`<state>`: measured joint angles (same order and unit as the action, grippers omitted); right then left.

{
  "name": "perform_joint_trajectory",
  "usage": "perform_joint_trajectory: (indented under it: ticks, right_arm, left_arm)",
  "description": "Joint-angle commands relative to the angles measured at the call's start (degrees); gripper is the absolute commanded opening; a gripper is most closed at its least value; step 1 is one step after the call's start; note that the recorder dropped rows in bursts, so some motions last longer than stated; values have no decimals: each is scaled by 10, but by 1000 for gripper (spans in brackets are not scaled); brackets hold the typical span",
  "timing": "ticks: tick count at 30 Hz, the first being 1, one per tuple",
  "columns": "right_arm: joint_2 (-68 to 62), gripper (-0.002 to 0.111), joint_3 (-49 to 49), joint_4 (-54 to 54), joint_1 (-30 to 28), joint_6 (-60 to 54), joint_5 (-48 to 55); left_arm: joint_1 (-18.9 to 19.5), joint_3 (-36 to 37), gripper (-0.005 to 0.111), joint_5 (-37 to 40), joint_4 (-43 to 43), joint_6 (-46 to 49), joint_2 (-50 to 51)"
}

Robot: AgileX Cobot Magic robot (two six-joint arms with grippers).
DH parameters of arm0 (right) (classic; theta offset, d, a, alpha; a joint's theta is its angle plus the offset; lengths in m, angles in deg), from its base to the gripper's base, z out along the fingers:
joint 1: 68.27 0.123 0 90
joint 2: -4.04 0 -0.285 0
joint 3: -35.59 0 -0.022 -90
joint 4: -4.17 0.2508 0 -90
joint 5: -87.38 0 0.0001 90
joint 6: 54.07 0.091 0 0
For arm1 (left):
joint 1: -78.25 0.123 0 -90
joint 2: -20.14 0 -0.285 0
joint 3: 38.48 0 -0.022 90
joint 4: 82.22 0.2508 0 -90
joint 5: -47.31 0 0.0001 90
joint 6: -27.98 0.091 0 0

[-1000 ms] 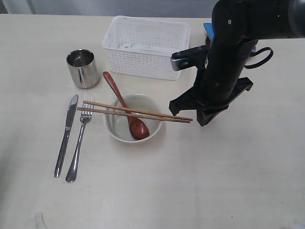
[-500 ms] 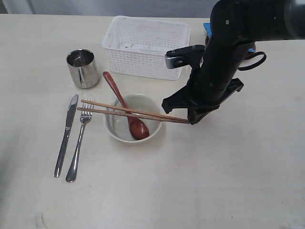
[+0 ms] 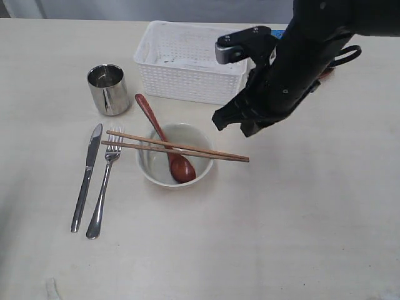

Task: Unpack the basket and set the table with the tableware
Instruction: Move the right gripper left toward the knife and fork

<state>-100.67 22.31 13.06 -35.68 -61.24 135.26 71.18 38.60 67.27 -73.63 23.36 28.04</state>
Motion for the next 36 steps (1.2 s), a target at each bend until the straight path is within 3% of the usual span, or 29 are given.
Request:
perform_joint_trajectory:
  ticks: [1,6,16,24,36]
  right_arm:
    - [28,0,0,137,32,-149,-13]
    - [10,0,2,255,88,-263,-31]
    - [-104,0,121,266,175,-282,-9]
    - [-194,0,210,232,184,-280,0]
    - [-223,0,220,162,184,-256,-50]
  left_arm:
    - [-3,1,0,0,-1,-1,-1]
    - [-3,1,0,0,-1,-1,-1]
    - [-3,1,0,0,-1,-1,-1]
    - [-3,1,0,0,-1,-1,-1]
    - [-3,1,0,0,-1,-1,-1]
